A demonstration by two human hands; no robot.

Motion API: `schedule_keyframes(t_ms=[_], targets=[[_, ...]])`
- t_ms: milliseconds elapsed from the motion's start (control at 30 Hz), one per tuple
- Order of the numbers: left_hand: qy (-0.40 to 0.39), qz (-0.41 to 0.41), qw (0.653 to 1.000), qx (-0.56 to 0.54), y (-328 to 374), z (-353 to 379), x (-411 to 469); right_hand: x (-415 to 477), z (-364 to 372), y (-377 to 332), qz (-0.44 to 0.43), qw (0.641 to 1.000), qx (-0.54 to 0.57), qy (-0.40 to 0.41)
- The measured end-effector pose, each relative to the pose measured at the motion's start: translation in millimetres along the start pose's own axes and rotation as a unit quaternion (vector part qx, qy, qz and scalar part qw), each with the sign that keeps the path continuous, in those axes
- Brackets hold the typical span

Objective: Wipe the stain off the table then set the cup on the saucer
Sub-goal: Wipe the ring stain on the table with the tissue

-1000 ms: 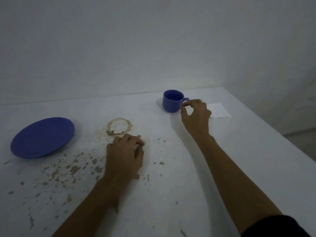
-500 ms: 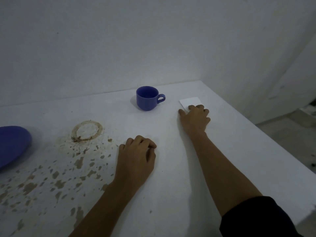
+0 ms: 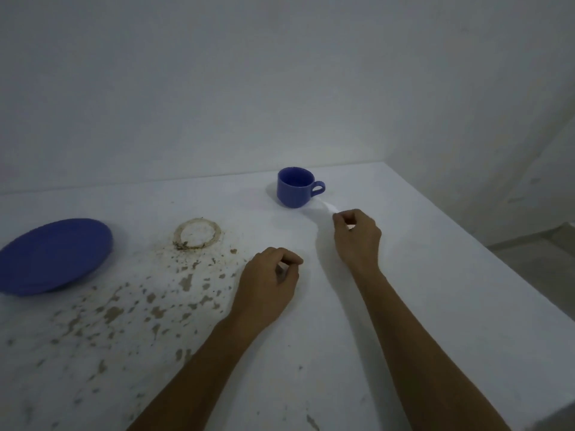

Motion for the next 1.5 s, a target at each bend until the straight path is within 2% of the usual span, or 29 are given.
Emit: schedule_keyframes(t_ms=[167,333,567,800,967,1267,1433,1500], targets=[[0.043,-0.118,0.984,-0.128,-18,-48,-19,-65,45,-70,-0.07,0.99,0.084,-0.094],[0.109,-0.194,0.939,-0.262,-53,-106,-42,-127,79,-127,-0.138,0.964,0.144,-0.174],[0.152,-0.178,0.922,-0.308,-80,-145,-69,-160,97,-147,-0.157,0.934,0.206,-0.246],[0.159,-0.156,0.938,-0.264,-77,-142,-68,-162,93,-141,-0.139,0.923,0.225,-0.281],[0.171,-0.133,0.948,-0.232,-75,-147,-69,-159,90,-146,-0.144,0.921,0.236,-0.276],[0.148,-0.142,0.95,-0.236,-74,-145,-67,-157,88,-135,-0.025,0.906,0.295,-0.303],[0.135,-0.189,0.937,-0.26,-80,-146,-67,-152,82,-133,0.026,0.905,0.325,-0.274],[0.132,-0.216,0.948,-0.193,-84,-148,-64,-150,80,-129,0.067,0.911,0.324,-0.247]])
Point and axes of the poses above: each hand's wrist, its own x-axis towards the middle knuckle, its own z-axis out of the palm, y = z × x, the point moved 6 cm from there along x, towards the middle knuckle, and after that the axes turned 11 degrees about -z, right-handed, at the moved point
